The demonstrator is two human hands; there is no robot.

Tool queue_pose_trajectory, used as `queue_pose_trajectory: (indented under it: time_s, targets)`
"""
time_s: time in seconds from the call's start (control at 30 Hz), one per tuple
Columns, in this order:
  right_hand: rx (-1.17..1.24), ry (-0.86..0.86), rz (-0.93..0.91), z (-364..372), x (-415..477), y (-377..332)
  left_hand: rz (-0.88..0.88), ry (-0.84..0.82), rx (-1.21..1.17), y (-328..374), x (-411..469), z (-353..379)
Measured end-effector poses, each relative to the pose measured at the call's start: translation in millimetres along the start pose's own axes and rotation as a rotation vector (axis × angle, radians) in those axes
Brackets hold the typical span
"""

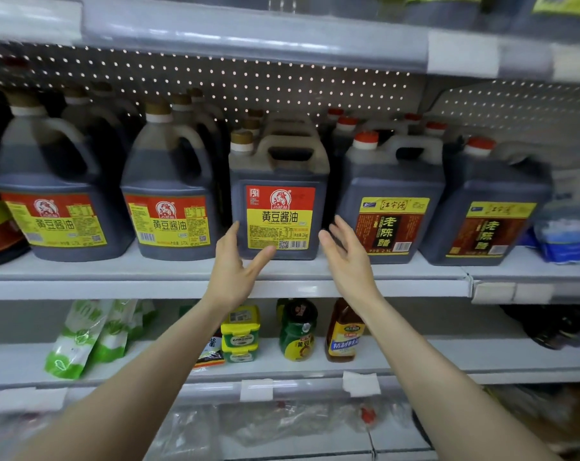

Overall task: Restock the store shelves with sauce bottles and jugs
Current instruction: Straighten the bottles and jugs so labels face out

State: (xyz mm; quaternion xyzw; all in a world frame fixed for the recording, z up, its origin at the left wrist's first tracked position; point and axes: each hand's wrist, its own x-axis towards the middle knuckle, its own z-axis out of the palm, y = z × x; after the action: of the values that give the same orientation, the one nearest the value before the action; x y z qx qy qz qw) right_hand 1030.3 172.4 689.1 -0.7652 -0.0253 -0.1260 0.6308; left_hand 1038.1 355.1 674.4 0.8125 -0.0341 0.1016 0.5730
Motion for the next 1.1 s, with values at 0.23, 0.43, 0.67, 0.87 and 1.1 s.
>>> queue_pose_trajectory:
  time_s: [0.23, 0.43, 0.67, 0.87, 1.1]
  targets:
    - [0.018, 0.081, 0.0, -46.2, -20.6, -11.7, 0.012, -0.061, -0.011, 33.4, -22.0, 28.7]
    - [-0.021, 0.16, 0.025, -99.5, -18.4, -2.8, 0.012, -0.083, -0.057, 45.0, -21.9, 81.4]
    - [0.004, 0.126, 0.043, -142.9, 3.9, 23.2, -0.038, -0.054, -0.073, 49.9, -12.0, 136.8]
    - [0.002, 0.013, 0.055, -153.2, 35.7, 47.2, -0.008, -0.029, -0.145, 53.9, 9.9, 161.0]
    - [-0.007, -0.024, 0.026, -152.4, 62.8, 57.8, 0.041, -0.004, -0.236, 51.0, 27.6, 174.9]
